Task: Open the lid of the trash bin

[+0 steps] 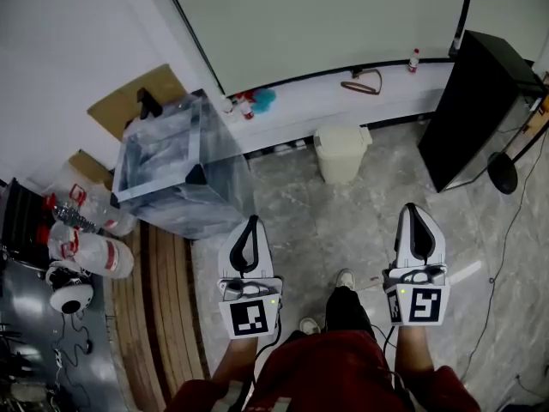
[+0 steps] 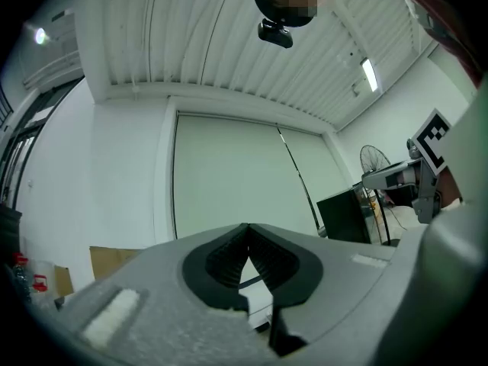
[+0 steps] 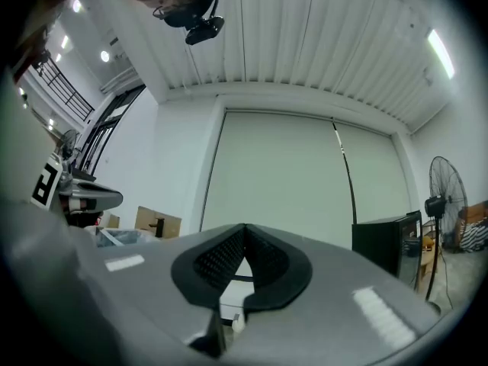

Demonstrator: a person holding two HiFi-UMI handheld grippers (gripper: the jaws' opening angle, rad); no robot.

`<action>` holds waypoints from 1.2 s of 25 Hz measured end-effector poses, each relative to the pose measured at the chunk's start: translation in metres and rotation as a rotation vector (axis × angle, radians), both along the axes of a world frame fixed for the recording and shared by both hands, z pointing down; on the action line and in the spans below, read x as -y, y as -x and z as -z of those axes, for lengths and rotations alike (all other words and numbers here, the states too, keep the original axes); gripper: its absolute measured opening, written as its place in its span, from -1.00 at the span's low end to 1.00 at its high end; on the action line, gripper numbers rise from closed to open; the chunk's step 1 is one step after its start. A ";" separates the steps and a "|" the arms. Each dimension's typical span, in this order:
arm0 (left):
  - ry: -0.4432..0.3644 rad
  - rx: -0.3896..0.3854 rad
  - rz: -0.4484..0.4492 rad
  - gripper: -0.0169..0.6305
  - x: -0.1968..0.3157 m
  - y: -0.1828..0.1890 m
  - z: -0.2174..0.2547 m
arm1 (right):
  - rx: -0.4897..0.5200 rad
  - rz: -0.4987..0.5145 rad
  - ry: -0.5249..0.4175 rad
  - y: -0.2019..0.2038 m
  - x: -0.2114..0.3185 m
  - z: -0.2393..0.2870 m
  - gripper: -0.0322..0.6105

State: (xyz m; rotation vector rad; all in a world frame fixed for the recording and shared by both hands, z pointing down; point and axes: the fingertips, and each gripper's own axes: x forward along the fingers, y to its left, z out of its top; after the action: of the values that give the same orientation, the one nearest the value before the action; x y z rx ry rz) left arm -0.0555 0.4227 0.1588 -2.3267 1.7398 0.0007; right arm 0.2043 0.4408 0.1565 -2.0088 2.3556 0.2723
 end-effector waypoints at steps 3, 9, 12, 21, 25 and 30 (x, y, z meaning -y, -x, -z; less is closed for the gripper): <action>0.017 0.001 -0.004 -0.93 0.023 -0.010 -0.007 | 0.020 0.001 0.007 -0.010 0.021 -0.005 -0.90; 0.040 0.015 -0.024 -0.93 0.072 -0.039 -0.019 | 0.053 -0.005 0.022 -0.036 0.069 -0.017 -0.90; 0.040 0.017 -0.033 -0.93 0.097 -0.058 -0.018 | 0.054 -0.007 0.026 -0.052 0.093 -0.019 -0.90; 0.032 0.020 -0.050 -0.93 0.165 -0.116 -0.010 | 0.050 -0.010 0.009 -0.107 0.157 -0.012 -0.90; 0.014 0.026 -0.045 -0.93 0.189 -0.135 -0.004 | 0.063 0.001 0.008 -0.126 0.183 -0.010 -0.90; 0.033 0.021 -0.016 -0.93 0.204 -0.140 -0.004 | 0.067 0.033 0.013 -0.130 0.208 -0.010 -0.90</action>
State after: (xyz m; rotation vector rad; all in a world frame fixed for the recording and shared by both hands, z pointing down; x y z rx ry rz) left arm 0.0842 0.2189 0.1629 -2.3554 1.7236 -0.0493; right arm 0.3344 0.2325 0.1661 -1.9509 2.3531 0.1861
